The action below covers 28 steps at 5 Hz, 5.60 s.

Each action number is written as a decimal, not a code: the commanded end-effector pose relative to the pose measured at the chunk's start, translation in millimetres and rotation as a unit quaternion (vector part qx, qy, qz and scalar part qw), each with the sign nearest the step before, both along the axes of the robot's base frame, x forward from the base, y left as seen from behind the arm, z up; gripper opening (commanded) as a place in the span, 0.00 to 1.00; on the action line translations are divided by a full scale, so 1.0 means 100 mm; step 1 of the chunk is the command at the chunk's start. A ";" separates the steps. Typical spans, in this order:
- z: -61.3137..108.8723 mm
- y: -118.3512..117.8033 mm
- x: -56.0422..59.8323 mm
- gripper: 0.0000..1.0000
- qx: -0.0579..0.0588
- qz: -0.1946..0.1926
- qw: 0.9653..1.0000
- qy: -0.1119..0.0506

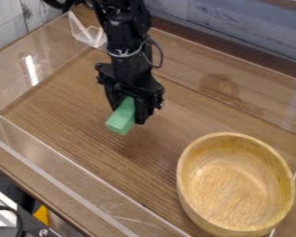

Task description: Remove the green block from inside the brown bowl and put it on the table

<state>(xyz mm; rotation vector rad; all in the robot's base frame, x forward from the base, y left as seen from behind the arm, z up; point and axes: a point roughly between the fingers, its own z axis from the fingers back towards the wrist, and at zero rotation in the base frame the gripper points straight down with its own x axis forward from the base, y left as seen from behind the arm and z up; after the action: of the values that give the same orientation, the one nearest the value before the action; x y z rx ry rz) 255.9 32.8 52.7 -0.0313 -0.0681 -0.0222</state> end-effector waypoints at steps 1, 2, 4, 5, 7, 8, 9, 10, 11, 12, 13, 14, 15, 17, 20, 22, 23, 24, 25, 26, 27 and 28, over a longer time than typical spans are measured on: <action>0.17 -0.05 0.00 0.00 0.002 -0.018 1.000 -0.015; 0.25 -0.09 -0.07 0.00 -0.001 -0.034 0.999 -0.010; 0.19 -0.15 -0.01 1.00 -0.005 -0.044 0.999 -0.001; 0.26 -0.16 -0.08 1.00 -0.007 -0.012 1.000 0.002; 0.46 -0.05 0.00 1.00 -0.010 -0.001 1.000 -0.009; 0.49 0.03 0.06 1.00 -0.010 -0.029 1.000 -0.008; 0.52 0.02 0.04 1.00 -0.011 -0.024 1.000 -0.007; 0.55 -0.01 0.02 1.00 -0.012 -0.020 1.000 -0.006; 0.47 -0.03 0.01 1.00 -0.013 -0.020 1.000 -0.005; 0.39 -0.05 -0.01 1.00 -0.014 -0.020 1.000 -0.004; 0.41 -0.08 -0.04 1.00 -0.014 -0.026 1.000 -0.003; 0.45 -0.10 -0.06 1.00 -0.015 -0.029 0.999 -0.002; 0.44 -0.06 -0.08 1.00 -0.015 -0.016 1.000 -0.003; 0.46 -0.05 -0.07 1.00 -0.015 0.047 0.999 -0.007; 0.44 -0.07 0.07 1.00 -0.015 0.112 0.993 -0.017; 0.52 -0.11 0.10 1.00 -0.012 0.146 0.989 -0.025; 0.64 -0.05 0.18 1.00 -0.010 0.166 0.986 -0.030; 0.84 0.12 0.40 1.00 -0.009 0.164 0.985 -0.049; 0.84 0.26 0.55 1.00 -0.010 0.145 0.987 -0.063; 0.78 0.35 0.57 1.00 -0.011 0.135 0.989 -0.065; 0.81 0.52 0.59 1.00 -0.012 0.147 0.987 -0.068; 0.80 0.70 0.58 1.00 -0.012 0.157 0.985 -0.068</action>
<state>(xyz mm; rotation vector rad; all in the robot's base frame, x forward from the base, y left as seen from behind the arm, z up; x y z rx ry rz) 307.1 99.1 116.7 -0.0569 -0.1517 0.3003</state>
